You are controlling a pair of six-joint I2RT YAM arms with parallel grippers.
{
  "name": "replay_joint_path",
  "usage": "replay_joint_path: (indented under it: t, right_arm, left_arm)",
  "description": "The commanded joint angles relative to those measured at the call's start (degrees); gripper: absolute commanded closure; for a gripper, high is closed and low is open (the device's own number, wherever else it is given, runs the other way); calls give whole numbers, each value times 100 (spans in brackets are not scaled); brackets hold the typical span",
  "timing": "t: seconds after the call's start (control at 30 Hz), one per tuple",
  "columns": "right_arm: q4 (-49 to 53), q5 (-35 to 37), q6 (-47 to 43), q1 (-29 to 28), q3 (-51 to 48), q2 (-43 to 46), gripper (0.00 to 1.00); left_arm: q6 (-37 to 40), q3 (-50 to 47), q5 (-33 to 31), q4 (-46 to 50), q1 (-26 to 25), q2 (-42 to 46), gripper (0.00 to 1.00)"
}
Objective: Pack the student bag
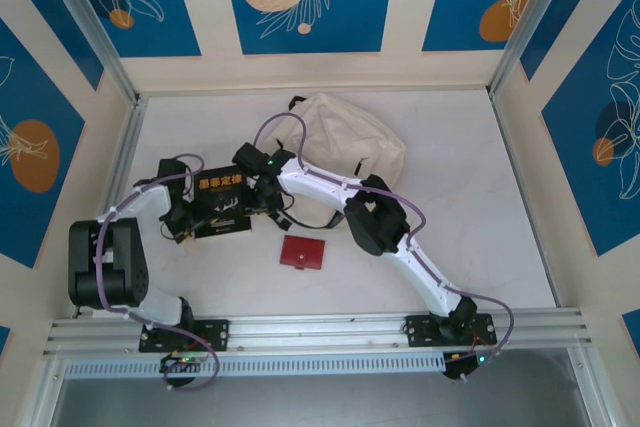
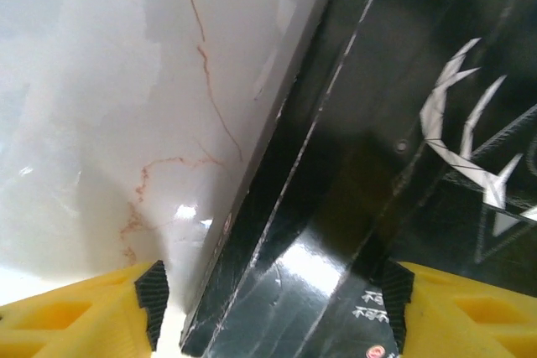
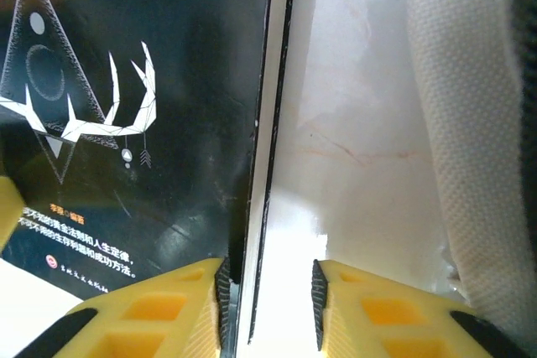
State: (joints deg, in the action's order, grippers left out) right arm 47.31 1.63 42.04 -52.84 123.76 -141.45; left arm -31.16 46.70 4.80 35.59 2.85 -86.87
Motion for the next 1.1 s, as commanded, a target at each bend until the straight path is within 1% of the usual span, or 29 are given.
replay_joint_path:
  t: [0.0, 0.17, 0.33, 0.43, 0.6, 0.7, 0.8, 0.9, 1.07]
  right_arm:
    - [178, -223, 126, -5, 238, -79, 67]
    - [350, -277, 196, -51, 483, -235, 68]
    - [553, -133, 241, -40, 613, -310, 68]
    - [628, -77, 278, -25, 620, -363, 66]
    - [666, -343, 159, -64, 807, -521, 65]
    - [578, -568, 57, -104, 886, -512, 66]
    - [420, -861, -11, -128, 887, -436, 68]
    - [231, -1262, -4, -107, 845, -295, 72]
    - [-74, -1391, 125, -30, 509, 84, 82]
  left_arm:
    - [16, 59, -122, 5, -181, -148, 34]
    - [-48, 85, -338, 58, -361, -374, 38]
    - [-53, 68, -331, 40, -434, -571, 38]
    - [-51, 58, -296, 13, -443, -606, 38]
    - [-52, 67, -229, -22, -452, -653, 39]
    - [-55, 63, -181, -45, -460, -682, 40]
    - [-57, 59, -114, -74, -466, -700, 41]
    - [-51, 50, -20, -112, -470, -716, 41]
    - [-63, 68, 80, -132, -469, -701, 41]
